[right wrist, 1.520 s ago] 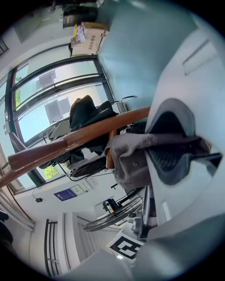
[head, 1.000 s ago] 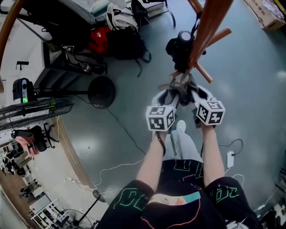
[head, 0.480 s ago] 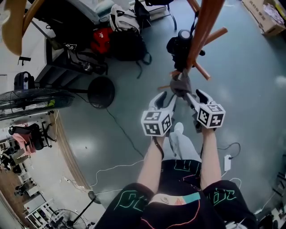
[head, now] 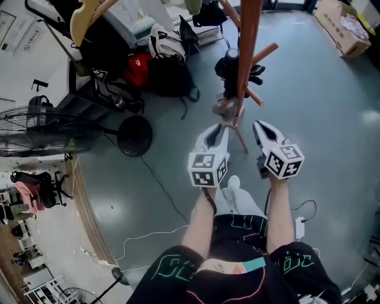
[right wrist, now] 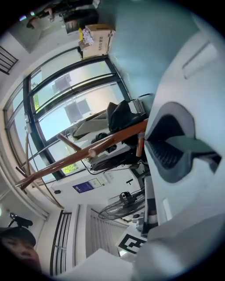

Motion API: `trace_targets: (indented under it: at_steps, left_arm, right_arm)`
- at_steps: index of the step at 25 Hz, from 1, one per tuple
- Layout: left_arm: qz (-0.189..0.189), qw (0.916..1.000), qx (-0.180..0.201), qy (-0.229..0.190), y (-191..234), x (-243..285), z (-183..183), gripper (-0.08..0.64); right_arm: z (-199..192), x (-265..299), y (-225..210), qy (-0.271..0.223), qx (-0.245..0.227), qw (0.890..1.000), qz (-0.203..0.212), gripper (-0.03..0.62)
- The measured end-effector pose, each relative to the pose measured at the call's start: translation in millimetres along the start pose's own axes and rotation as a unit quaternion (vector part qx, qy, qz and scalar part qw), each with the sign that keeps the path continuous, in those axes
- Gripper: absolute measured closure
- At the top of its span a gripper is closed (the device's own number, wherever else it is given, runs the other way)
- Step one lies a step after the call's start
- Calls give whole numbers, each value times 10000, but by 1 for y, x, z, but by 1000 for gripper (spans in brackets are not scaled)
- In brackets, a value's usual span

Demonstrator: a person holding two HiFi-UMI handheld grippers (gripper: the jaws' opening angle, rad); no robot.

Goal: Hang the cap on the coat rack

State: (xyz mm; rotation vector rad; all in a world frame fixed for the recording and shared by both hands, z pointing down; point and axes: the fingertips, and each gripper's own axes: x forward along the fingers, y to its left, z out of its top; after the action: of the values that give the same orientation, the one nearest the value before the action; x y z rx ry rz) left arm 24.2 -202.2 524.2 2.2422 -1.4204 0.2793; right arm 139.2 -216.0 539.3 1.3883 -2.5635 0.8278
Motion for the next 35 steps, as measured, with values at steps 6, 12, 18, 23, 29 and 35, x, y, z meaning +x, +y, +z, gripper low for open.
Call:
trace_targets:
  at_steps: [6,12,18,23,29,35]
  left_arm:
    - [-59,9980,102,-621,-12,-10,46,549]
    - [167,9913,883,-961,-32,-12,95,549]
    - [298,9805,1187,-1537,-35,-18,160,549]
    - [379,9738,1231,-1874,-40,-28,191,549]
    - [398,9718,1409,-1847,-44,-25,192,549]
    - [405,9707,1528,-1811,-45,-26,191,549]
  right_arm:
    - [58,-26,9,-696,-428,9967,3,589]
    - [125,-56,15,-1304,-987,9865,-42,589]
    - [184,-56,33,-1666,-1430,9756,-35,589]
    - [205,-62,41,-1820,-1668,9690,-104,589]
    - [216,-67,37,-1977,-1607,9669,-169,589]
    - [213,-67,39,-2027,-1644,9652,-169,589]
